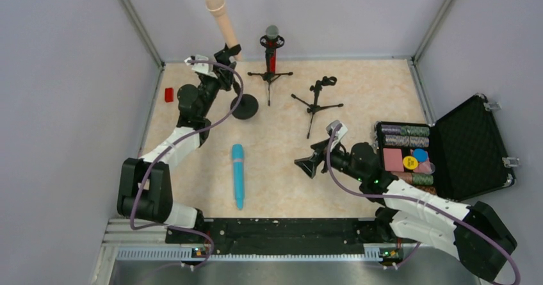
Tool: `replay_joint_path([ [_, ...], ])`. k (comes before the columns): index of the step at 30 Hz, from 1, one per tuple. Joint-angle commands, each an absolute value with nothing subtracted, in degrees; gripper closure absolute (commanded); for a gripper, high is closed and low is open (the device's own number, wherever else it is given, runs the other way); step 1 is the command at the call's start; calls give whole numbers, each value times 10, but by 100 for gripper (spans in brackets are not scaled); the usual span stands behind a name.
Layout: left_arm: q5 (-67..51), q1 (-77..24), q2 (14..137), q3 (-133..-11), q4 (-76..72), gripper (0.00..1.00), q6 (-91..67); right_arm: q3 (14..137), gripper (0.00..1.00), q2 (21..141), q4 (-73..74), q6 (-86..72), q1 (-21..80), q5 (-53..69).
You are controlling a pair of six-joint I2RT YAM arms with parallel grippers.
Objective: Attach the microphones to the stand
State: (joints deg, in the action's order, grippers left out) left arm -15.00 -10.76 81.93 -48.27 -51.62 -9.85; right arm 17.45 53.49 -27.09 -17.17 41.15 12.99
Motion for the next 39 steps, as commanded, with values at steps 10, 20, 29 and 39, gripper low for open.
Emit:
replay_joint_path([
  [10, -6, -73, 883, -597, -557, 100, 12, 205, 4, 533, -275, -166, 394, 146],
  [20, 49, -42, 935, -622, -575, 100, 10, 206, 4, 539, -276, -159, 390, 154],
  [29, 66, -39, 961, -601, -620, 100, 34, 198, 4, 535, -272, -151, 390, 157],
  [39, 78, -39, 959, -546, -658, 100, 22, 196, 3, 535, -270, -149, 389, 158],
])
